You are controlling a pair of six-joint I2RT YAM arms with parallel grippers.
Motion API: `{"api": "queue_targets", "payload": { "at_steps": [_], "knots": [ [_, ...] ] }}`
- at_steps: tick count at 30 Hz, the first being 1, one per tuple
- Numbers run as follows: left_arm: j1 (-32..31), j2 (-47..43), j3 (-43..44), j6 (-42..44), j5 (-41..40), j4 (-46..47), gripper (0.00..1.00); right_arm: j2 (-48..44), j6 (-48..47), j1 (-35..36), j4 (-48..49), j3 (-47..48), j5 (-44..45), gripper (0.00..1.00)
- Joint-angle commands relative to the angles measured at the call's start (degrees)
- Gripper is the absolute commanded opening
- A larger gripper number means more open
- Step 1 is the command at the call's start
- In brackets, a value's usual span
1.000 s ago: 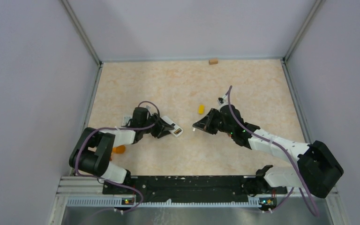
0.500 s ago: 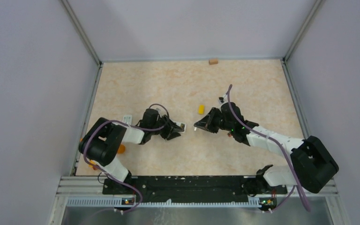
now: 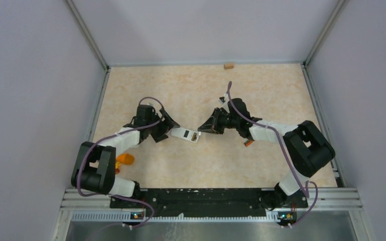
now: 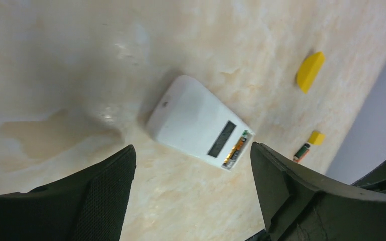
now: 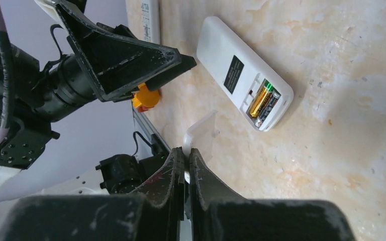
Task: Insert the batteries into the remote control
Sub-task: Adjust the remote control at the center of the board, then load the battery cover into the remote control.
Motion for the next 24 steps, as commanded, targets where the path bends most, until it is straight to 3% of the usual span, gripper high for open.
{"api": "queue_targets", "payload": {
  "at_steps": [1,7,15,24],
  "knots": [
    [3.03,-0.73,3.31,8.07,1.51,-7.56,0.87,4.08,2.48,-0.26,5.69,3.32,-3.19,0.0],
    [5.24,3.11,2.92,8.94,9.51,-1.63,0.83,7.71,7.9,0.79,12.0,2.66,-2.97,0.0],
    [8.13,4.1,3.55,10.76,12.08,-1.27,0.82,11.98,14.61,1.99,21.16,0.56,0.9,0.0],
    [8.55,5.07,3.9,10.66,12.73,-0.97,0.79,13.55,15.91,3.3,19.78,-0.54,2.84,0.0]
  ]
}}
